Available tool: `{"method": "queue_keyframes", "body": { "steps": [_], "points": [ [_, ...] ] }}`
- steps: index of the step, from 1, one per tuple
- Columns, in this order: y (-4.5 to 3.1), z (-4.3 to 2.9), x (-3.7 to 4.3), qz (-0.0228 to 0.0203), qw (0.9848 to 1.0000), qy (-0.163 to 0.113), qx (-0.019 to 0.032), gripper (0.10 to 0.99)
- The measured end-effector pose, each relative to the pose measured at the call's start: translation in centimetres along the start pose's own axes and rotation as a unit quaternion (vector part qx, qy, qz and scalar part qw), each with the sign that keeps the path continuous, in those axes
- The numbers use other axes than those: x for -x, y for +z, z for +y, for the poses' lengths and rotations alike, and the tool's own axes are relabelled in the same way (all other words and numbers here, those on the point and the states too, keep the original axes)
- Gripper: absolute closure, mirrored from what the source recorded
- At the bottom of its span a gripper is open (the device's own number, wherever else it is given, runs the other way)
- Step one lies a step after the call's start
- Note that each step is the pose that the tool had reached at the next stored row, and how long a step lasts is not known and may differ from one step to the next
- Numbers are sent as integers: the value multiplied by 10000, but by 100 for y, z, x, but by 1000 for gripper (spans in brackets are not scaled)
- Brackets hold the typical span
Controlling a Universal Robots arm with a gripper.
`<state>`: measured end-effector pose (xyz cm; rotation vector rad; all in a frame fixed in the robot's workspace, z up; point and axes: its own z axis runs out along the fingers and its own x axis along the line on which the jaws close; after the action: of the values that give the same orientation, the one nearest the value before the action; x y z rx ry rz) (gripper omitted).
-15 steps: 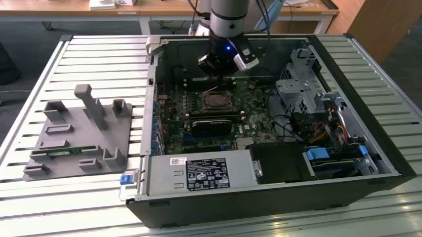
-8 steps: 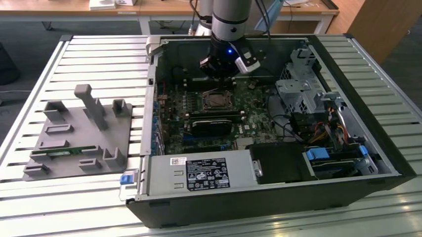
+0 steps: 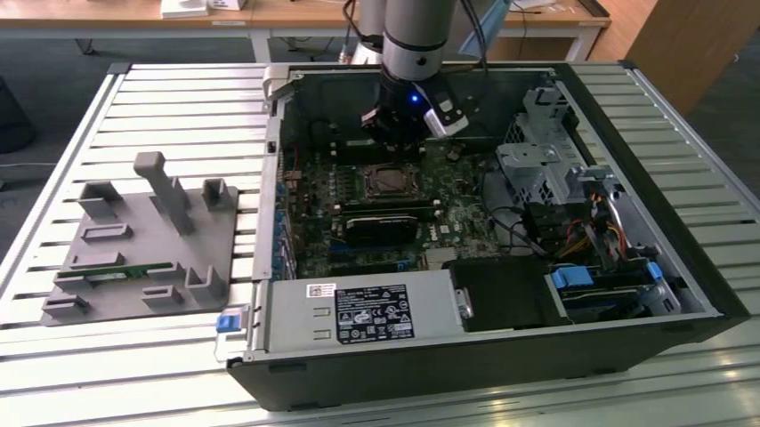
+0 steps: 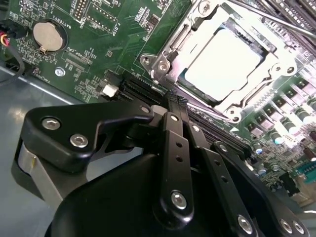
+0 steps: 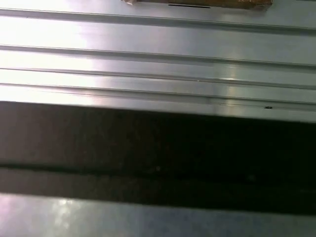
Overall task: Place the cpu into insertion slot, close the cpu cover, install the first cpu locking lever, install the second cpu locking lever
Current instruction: 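Install the first cpu locking lever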
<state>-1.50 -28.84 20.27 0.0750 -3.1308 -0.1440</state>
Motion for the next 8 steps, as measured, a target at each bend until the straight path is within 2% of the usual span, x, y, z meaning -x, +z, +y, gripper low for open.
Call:
{"method": "queue_keyframes", "body": {
  "steps": [8],
  "points": [
    [22,-2,4,7,10000,1,1,980]
  ]
}}
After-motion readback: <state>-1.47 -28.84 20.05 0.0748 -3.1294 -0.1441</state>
